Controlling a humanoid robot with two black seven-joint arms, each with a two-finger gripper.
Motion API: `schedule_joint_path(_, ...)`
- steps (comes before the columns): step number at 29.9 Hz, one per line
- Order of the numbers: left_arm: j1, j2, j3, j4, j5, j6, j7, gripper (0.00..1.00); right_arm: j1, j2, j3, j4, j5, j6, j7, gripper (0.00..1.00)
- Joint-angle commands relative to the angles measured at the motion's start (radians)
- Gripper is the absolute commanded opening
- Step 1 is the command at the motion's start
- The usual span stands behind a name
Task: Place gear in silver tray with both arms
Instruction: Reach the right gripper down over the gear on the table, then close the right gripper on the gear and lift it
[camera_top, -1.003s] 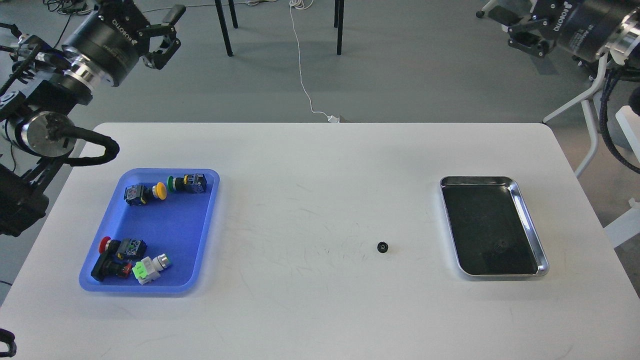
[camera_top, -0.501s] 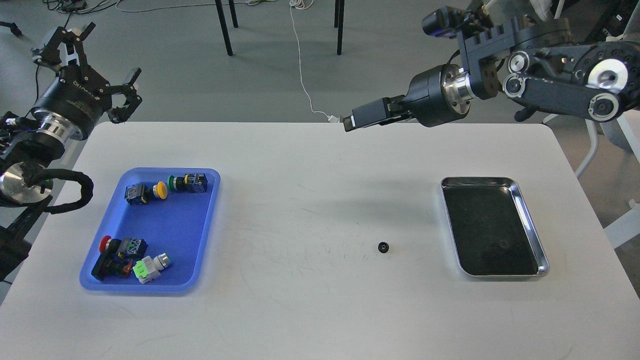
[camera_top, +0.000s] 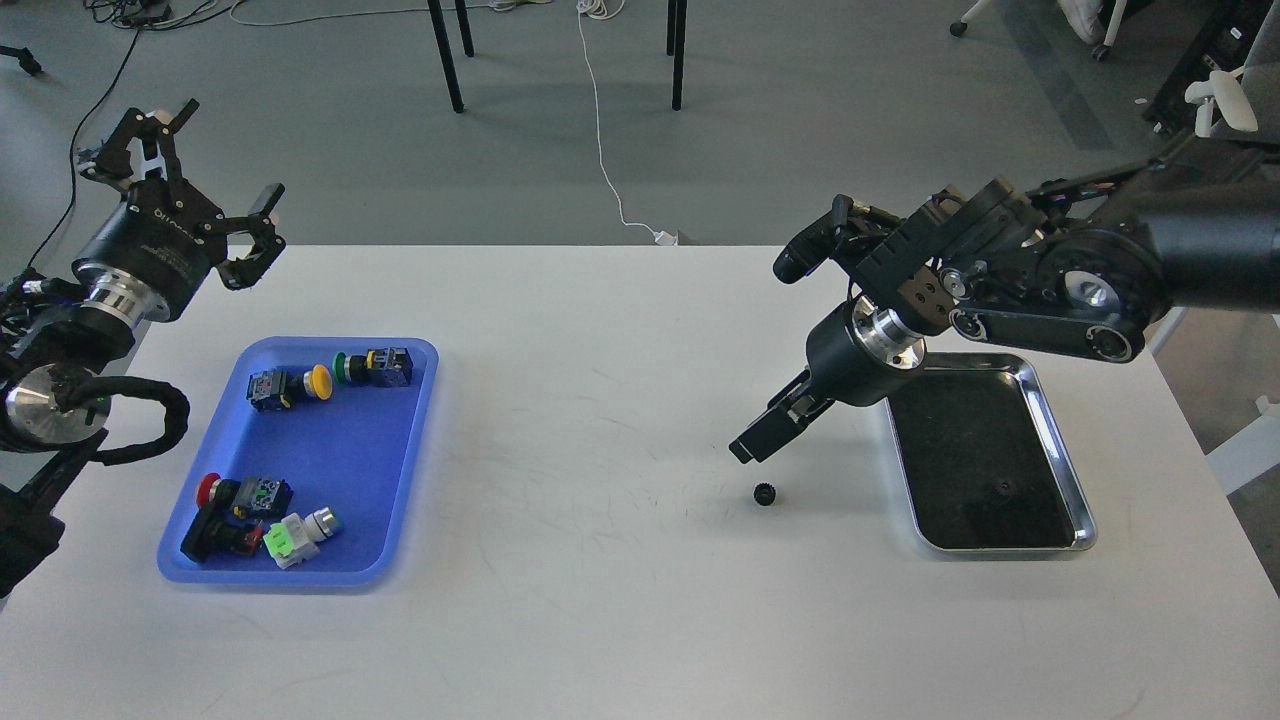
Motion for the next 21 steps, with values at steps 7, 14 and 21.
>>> schedule_joint_path(7,0.022,0.005,0.000,0.000,0.006,0.002,-0.001,0.98,-0.074,0.069,-0.048,-0.026,-0.004,0.000,0.000,0.62)
schedule_joint_path(14,0.025,0.005,0.000,0.000,0.006,0.001,-0.001,0.98,-0.068,0.135,-0.065,-0.064,-0.036,0.000,-0.008,0.61)
schedule_joint_path(21,0.050,0.010,-0.001,-0.002,0.006,-0.001,-0.001,0.98,-0.070,0.168,-0.104,-0.105,-0.066,0.000,-0.033,0.61)
